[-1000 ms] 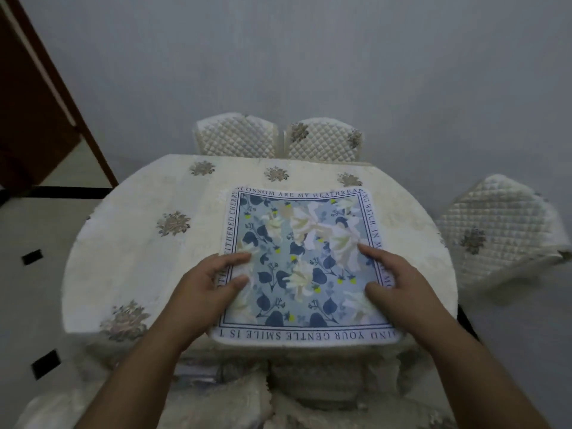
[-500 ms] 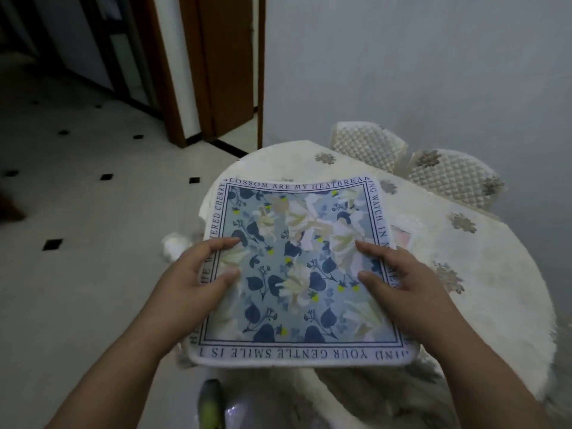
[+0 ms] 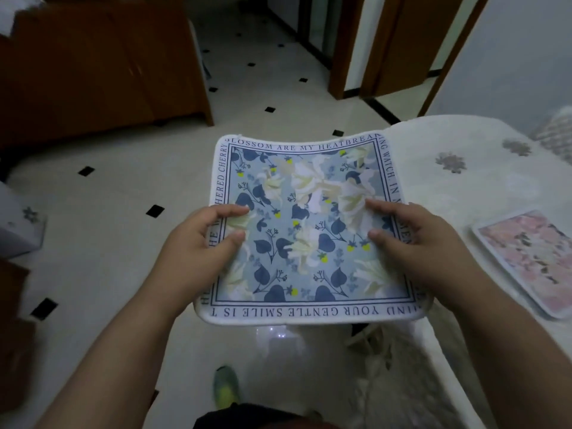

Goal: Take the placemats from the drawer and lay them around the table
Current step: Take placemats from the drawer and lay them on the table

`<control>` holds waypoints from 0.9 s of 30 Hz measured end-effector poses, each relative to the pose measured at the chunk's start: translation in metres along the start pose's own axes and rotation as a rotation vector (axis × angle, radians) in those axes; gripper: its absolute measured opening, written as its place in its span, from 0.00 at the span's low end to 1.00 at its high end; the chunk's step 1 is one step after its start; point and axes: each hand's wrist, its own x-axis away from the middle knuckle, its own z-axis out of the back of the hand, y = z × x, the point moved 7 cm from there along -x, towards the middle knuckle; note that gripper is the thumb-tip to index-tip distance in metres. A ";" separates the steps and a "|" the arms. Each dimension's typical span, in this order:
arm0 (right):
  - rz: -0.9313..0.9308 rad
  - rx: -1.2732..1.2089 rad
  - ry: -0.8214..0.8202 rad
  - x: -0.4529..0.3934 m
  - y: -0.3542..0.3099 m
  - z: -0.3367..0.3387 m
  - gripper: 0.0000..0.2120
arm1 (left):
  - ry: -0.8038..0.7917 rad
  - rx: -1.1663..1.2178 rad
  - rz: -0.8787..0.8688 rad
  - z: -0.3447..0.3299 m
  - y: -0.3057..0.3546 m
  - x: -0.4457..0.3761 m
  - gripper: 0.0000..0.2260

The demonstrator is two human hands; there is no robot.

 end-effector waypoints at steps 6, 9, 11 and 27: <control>0.023 0.050 -0.078 -0.024 -0.032 -0.062 0.21 | 0.073 -0.018 0.054 0.060 -0.028 -0.006 0.22; 0.028 0.071 -0.082 -0.038 -0.050 -0.086 0.21 | 0.054 -0.025 0.057 0.084 -0.041 -0.021 0.24; 0.020 0.065 -0.073 -0.047 -0.063 -0.100 0.21 | 0.054 -0.021 0.053 0.099 -0.050 -0.034 0.23; -0.097 0.104 0.041 -0.111 -0.126 -0.175 0.25 | -0.050 -0.185 -0.050 0.178 -0.091 -0.151 0.21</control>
